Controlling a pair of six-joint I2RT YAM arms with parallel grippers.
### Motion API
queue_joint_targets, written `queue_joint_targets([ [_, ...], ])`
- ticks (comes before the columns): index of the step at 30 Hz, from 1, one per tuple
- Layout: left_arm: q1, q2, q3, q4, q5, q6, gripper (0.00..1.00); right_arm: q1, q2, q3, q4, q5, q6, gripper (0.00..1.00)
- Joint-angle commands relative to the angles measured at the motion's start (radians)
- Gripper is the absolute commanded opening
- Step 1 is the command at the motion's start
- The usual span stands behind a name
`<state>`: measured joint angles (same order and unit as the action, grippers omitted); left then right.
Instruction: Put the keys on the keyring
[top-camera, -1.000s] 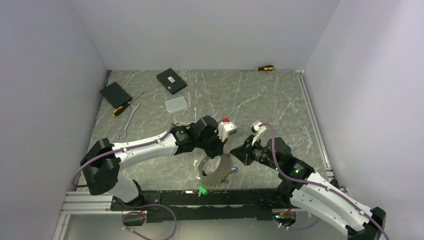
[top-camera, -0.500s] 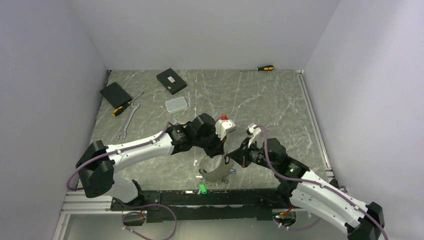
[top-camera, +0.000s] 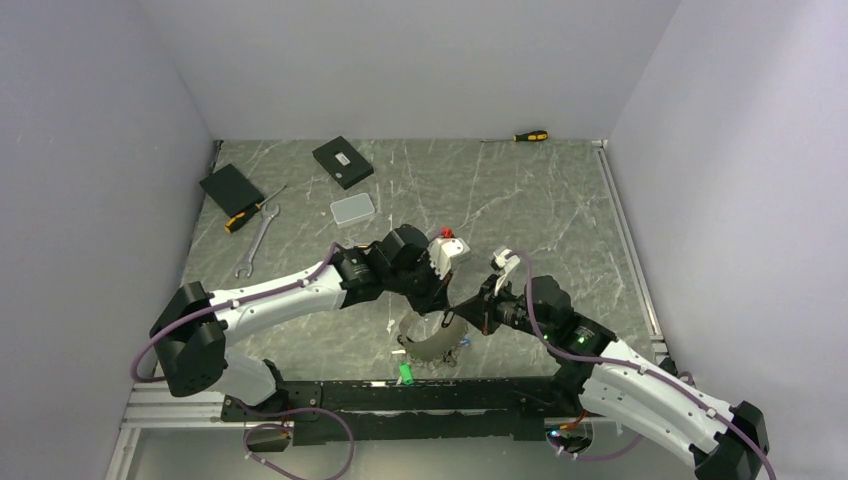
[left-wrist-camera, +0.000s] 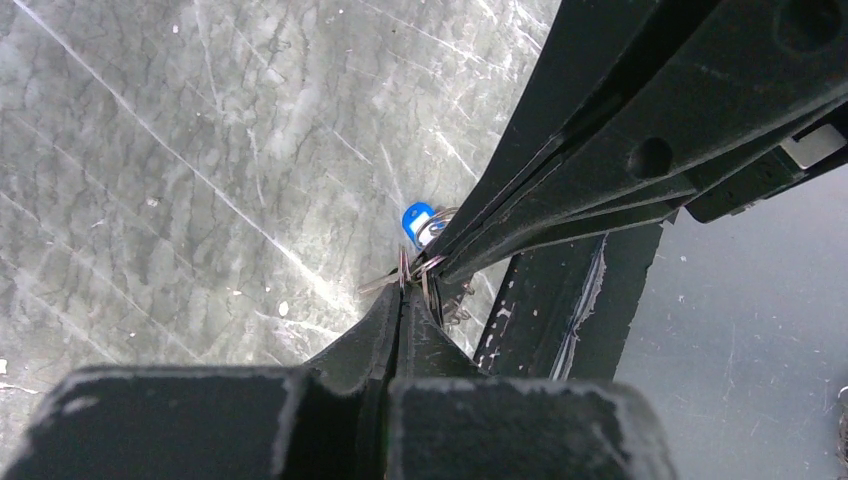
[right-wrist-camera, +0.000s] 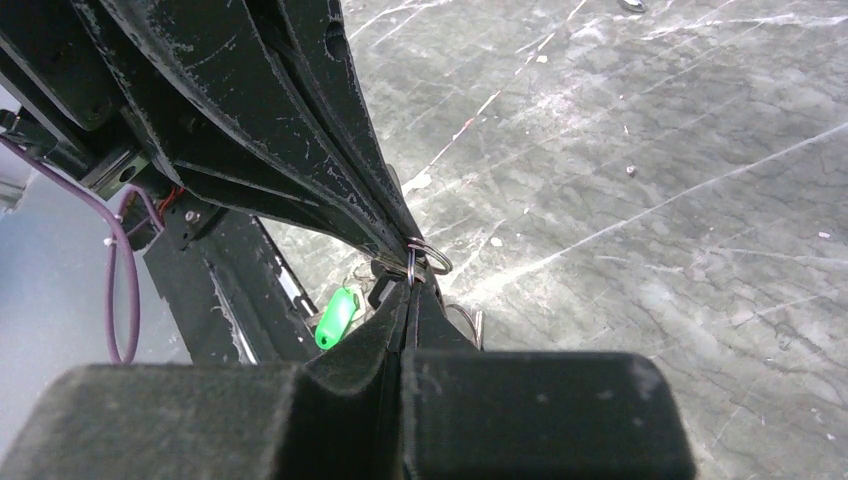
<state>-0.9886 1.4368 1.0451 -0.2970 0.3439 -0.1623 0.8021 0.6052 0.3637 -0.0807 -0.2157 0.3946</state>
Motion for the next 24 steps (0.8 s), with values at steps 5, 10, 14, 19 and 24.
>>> queue_joint_targets([
  [5, 0.002, -0.027, 0.016, 0.042, 0.050, 0.003, 0.00, 0.003, -0.012, 0.019, 0.055, 0.027, -0.021, 0.00],
  [10, 0.002, -0.016, 0.020, 0.037, 0.063, 0.007, 0.00, 0.003, 0.011, 0.029, 0.055, 0.010, -0.027, 0.00],
  [14, 0.001, 0.006, 0.032, 0.015, 0.074, 0.009, 0.00, 0.003, 0.019, 0.050, 0.041, 0.004, -0.043, 0.00],
  [19, 0.002, 0.016, 0.034, 0.011, 0.079, 0.007, 0.00, 0.003, 0.015, 0.068, 0.010, 0.021, -0.070, 0.00],
  [24, 0.002, 0.035, 0.042, -0.001, 0.087, 0.006, 0.00, 0.005, 0.021, 0.074, 0.010, -0.009, -0.082, 0.00],
])
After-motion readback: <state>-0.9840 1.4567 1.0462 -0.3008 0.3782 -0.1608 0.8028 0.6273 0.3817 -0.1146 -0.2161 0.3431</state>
